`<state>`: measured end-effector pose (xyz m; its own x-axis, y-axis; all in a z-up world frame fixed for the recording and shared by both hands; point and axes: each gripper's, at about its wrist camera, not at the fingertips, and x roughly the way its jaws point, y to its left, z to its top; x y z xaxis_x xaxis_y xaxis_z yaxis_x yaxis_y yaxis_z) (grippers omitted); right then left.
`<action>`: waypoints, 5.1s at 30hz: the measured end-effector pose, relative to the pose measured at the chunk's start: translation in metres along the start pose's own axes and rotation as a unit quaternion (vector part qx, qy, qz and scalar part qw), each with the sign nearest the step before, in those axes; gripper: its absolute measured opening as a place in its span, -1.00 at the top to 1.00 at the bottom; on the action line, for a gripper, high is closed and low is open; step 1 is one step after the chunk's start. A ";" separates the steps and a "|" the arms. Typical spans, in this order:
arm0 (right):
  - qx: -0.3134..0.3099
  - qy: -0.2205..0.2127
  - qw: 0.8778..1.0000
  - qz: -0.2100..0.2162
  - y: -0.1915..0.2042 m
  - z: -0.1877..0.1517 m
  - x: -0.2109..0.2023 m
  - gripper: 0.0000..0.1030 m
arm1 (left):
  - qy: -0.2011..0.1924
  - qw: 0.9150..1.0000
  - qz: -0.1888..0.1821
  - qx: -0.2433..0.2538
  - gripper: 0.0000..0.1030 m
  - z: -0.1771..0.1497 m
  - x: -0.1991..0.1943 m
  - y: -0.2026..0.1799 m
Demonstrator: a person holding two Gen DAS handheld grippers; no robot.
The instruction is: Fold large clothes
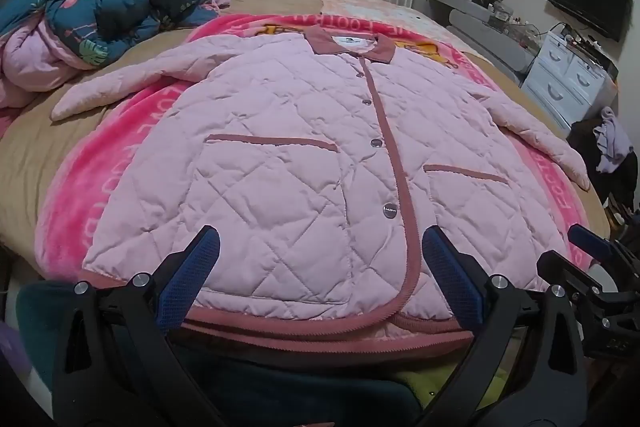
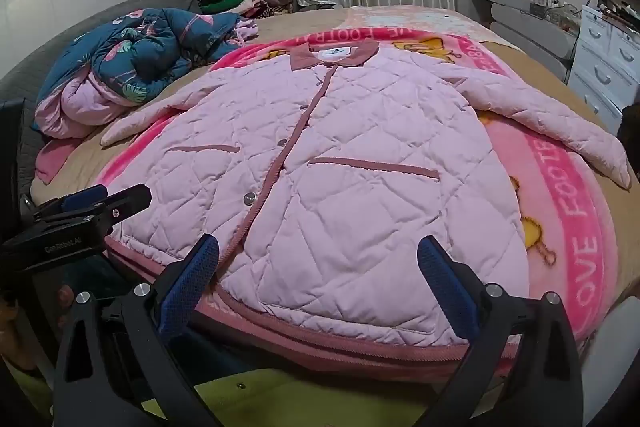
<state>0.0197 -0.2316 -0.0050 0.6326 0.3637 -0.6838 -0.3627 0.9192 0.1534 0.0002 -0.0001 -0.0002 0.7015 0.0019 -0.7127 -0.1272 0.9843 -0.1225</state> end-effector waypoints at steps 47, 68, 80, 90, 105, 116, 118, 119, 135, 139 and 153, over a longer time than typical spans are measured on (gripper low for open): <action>-0.001 -0.004 1.000 0.001 0.001 -0.001 -0.004 -0.92 | -0.007 1.000 0.003 0.001 -0.83 0.002 -0.004 0.000; -0.004 -0.005 1.000 0.003 0.001 -0.002 -0.002 -0.92 | -0.008 1.000 0.003 0.001 -0.83 0.003 -0.007 0.001; -0.009 -0.006 1.000 0.005 0.002 0.002 0.002 -0.92 | -0.008 1.000 0.003 -0.007 -0.83 0.020 -0.004 0.004; -0.007 -0.015 1.000 -0.002 -0.004 0.022 0.013 -0.92 | -0.010 1.000 0.009 0.004 -0.83 0.040 0.010 -0.001; 0.017 -0.030 0.999 -0.007 -0.032 0.078 0.041 -0.92 | -0.008 1.000 0.020 0.004 -0.83 0.090 0.039 -0.012; 0.035 -0.028 0.999 -0.018 -0.061 0.114 0.075 -0.92 | -0.001 1.000 0.014 -0.005 -0.83 0.129 0.069 -0.017; 0.041 -0.029 0.998 -0.022 -0.070 0.121 0.081 -0.92 | 0.002 1.000 0.013 -0.005 -0.83 0.135 0.076 -0.018; 0.043 -0.029 0.998 -0.025 -0.073 0.125 0.083 -0.92 | 0.003 1.000 0.014 -0.005 -0.83 0.138 0.080 -0.019; 0.105 -0.043 0.991 -0.076 -0.155 0.167 0.108 -0.92 | 0.012 1.000 -0.006 -0.003 -0.83 0.185 0.123 -0.046; 0.124 -0.044 0.987 -0.093 -0.177 0.169 0.110 -0.92 | 0.013 1.000 -0.013 0.003 -0.83 0.194 0.132 -0.057; 0.190 -0.040 0.969 -0.154 -0.254 0.158 0.118 -0.92 | 0.040 0.999 -0.027 0.022 -0.83 0.202 0.174 -0.096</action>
<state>0.2949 -0.3985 -0.0122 0.7268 0.0595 -0.6843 0.1204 0.9698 0.2122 0.2758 -0.0586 0.0272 0.6480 -0.0629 -0.7590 -0.0584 0.9896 -0.1318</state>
